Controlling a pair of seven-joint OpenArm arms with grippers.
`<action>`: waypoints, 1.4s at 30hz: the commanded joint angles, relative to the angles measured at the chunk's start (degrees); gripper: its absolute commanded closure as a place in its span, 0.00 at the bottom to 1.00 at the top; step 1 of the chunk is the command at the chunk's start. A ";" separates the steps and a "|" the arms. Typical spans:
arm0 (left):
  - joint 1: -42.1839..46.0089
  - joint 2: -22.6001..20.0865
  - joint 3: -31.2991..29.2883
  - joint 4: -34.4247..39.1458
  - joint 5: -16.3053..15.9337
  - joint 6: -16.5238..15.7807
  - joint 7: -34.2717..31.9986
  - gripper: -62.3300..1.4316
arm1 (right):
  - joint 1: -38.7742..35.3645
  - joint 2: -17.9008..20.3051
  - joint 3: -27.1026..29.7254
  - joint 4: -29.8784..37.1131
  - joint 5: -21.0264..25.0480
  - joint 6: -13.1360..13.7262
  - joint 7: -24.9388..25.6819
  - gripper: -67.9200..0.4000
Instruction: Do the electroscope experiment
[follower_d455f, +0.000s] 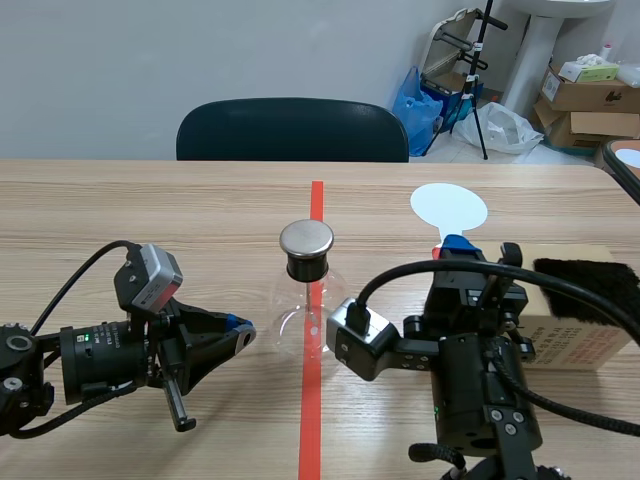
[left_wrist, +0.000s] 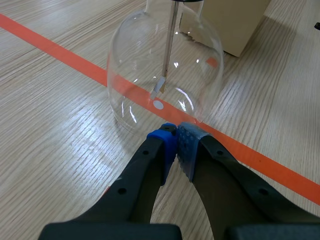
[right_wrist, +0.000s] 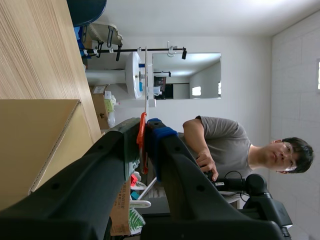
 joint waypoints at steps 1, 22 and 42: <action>-0.28 0.24 -0.07 1.11 -0.57 -0.35 -1.03 0.91 | 0.81 0.13 0.37 1.20 -0.04 -0.63 -0.37 0.98; -0.28 0.24 -0.07 1.11 -0.57 -0.35 -1.03 0.91 | 0.81 0.09 0.42 1.46 -0.04 -0.68 1.77 0.98; -0.15 -0.07 -0.07 1.11 -0.57 -0.35 -1.07 0.91 | -17.09 -0.37 19.08 13.42 -0.04 -8.22 16.00 0.98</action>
